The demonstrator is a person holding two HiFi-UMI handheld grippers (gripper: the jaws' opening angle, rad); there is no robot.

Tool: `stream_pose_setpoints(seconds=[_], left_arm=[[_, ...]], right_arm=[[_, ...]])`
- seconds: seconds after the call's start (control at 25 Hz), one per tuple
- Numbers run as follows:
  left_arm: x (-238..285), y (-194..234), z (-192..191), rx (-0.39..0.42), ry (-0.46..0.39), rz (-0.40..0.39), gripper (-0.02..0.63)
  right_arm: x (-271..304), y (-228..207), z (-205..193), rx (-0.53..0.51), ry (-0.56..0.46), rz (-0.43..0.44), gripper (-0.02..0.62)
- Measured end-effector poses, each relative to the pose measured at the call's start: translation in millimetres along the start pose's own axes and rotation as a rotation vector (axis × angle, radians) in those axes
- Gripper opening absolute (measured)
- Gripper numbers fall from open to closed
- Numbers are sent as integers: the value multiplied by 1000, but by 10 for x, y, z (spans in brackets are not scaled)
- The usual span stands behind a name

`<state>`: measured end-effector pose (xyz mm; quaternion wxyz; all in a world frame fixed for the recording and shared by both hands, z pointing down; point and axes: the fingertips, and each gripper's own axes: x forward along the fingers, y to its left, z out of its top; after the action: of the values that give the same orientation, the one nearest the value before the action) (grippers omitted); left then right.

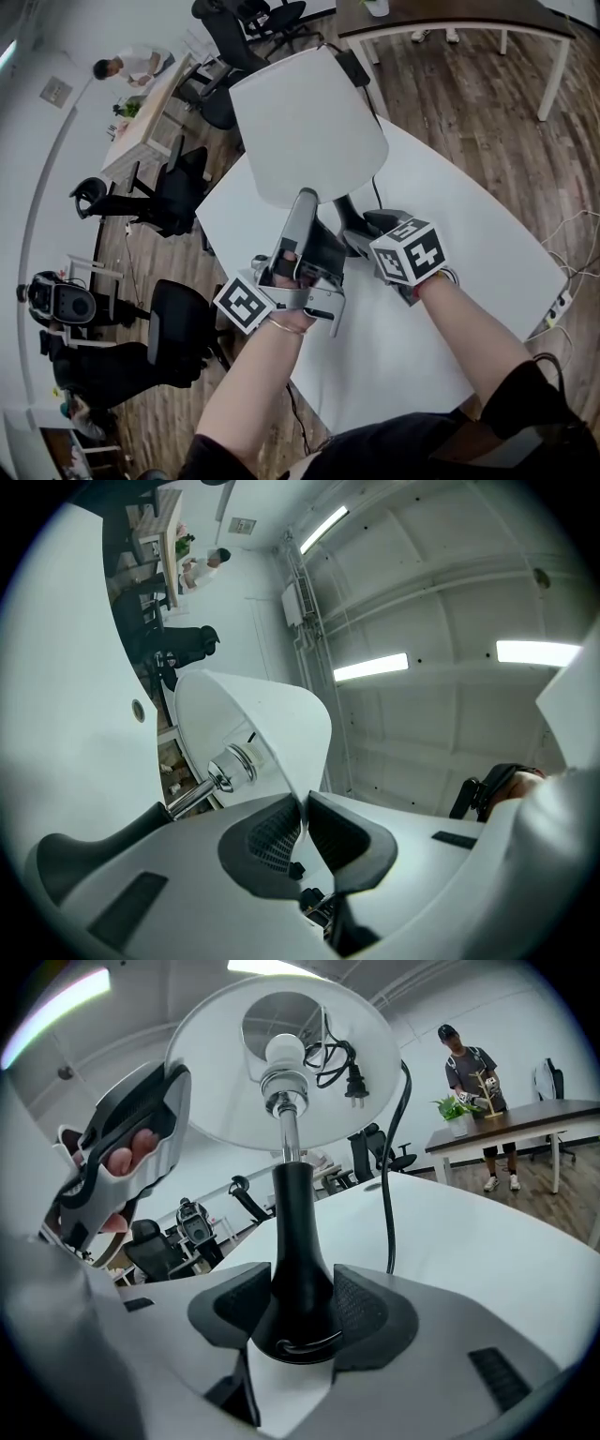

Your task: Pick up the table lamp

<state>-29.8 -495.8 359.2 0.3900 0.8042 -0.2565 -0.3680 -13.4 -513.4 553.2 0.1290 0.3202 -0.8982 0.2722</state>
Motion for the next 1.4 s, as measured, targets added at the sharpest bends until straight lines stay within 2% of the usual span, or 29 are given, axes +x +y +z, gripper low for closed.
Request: stream_pose_setpoints(seconds=[0.16, 0.32, 0.56, 0.84, 1.12, 1.4], left_arm=[[-19, -14, 0, -3, 0, 1, 34], [-46, -53, 19, -24, 3, -6, 32], [-128, -149, -49, -4, 10, -23, 31], [-268, -328, -8, -59, -16, -67, 23], [-409, -929, -82, -71, 22, -168, 20], [-742, -1701, -59, -52, 66, -291, 17]], right_arm=[[-6, -17, -3, 11, 13, 22, 199], [-8, 17, 20, -6, 25, 1, 189], [-45, 84, -18, -34, 36, -26, 181], [-233, 332, -95, -51, 46, -46, 175], [-638, 695, 3, -90, 39, -108, 172], [-1019, 1306, 141, -127, -15, -161, 172]])
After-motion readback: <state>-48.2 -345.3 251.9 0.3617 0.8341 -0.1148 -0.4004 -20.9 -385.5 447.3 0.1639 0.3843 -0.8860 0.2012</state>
